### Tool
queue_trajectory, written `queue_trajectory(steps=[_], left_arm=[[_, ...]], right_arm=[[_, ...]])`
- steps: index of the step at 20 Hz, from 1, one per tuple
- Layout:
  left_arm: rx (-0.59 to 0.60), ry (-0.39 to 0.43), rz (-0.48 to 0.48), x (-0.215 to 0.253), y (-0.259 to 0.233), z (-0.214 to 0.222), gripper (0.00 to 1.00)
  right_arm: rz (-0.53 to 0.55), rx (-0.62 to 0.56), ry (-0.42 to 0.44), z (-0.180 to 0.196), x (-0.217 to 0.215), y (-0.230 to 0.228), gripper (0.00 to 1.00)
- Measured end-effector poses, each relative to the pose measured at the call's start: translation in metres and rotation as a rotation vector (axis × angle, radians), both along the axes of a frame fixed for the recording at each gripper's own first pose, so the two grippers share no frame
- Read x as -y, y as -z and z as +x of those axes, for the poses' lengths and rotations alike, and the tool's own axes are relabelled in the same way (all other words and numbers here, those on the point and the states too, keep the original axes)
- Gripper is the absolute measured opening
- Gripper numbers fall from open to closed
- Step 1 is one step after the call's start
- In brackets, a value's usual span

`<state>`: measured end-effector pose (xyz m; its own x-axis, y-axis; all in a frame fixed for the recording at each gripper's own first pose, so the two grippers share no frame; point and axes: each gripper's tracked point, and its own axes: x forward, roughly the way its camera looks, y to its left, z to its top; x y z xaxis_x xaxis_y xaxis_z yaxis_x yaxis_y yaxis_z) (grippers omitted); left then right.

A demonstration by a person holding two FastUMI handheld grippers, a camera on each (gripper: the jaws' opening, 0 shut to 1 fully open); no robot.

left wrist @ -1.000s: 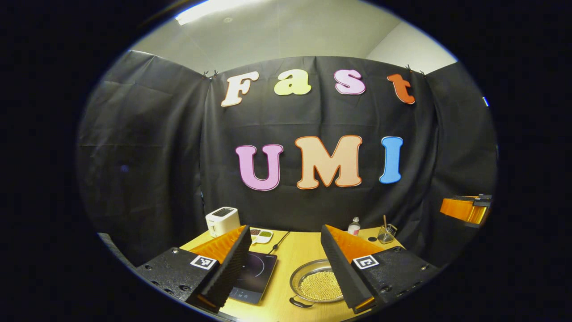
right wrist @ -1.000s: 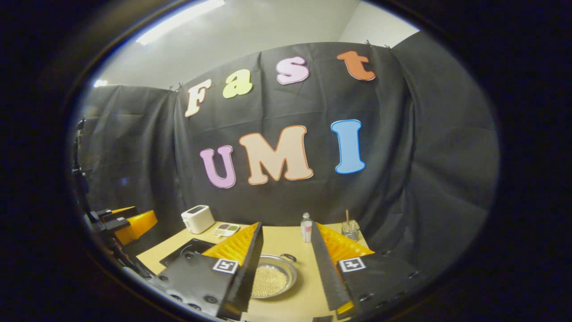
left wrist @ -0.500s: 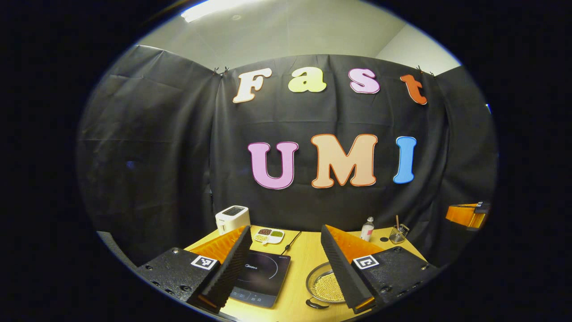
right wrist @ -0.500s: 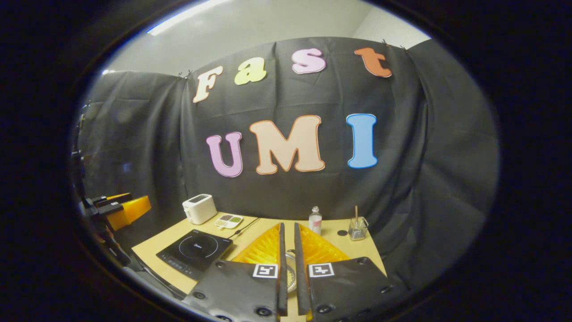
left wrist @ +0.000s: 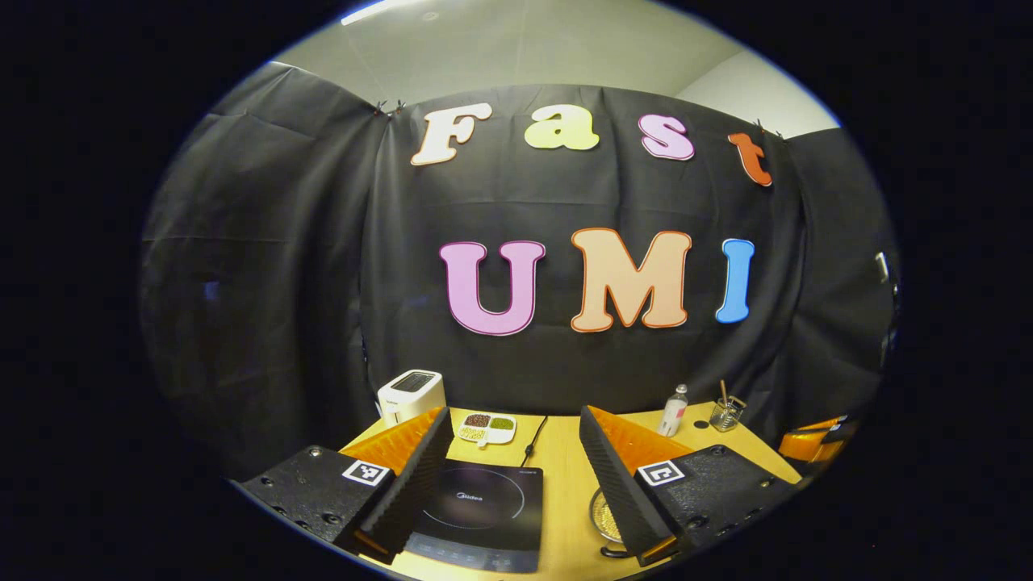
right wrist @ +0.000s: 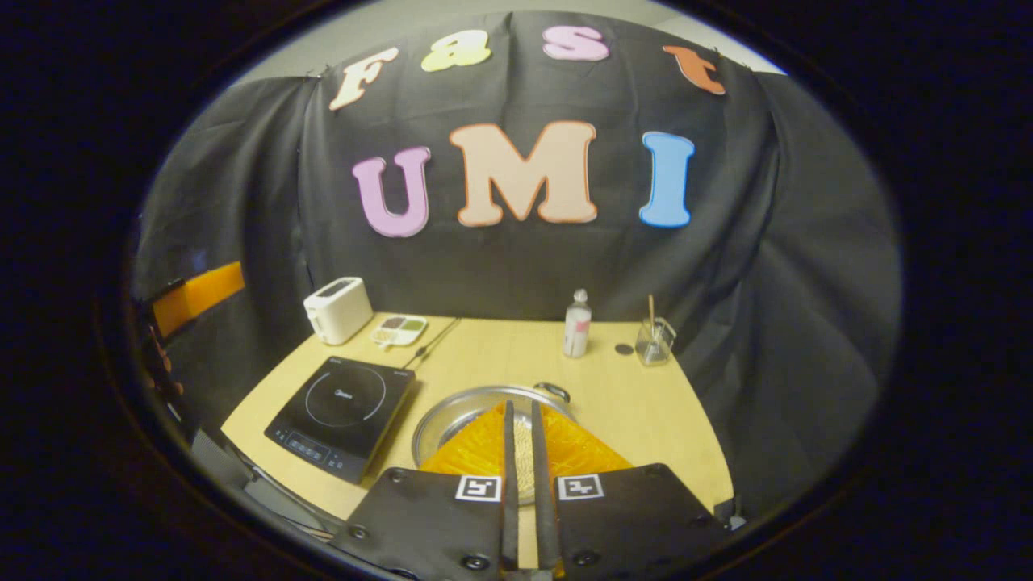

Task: First push the handle of the pot to place it horizontally, then grasp the pot with both hands and set it on the induction cooktop.

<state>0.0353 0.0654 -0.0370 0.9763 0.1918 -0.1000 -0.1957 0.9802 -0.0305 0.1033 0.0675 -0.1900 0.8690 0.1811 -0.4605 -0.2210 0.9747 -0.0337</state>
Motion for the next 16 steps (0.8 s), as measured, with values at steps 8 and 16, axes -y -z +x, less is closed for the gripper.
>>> queue_trajectory(steps=[8,16], left_arm=[[-0.033,0.057,0.002,-0.040,0.026,0.019,0.96],[-0.066,0.054,-0.029,-0.068,0.050,0.016,0.96]], right_arm=[[0.029,-0.444,0.124,-0.040,-0.020,0.117,0.11],[0.044,-0.787,0.234,-0.074,-0.025,0.209,0.11]])
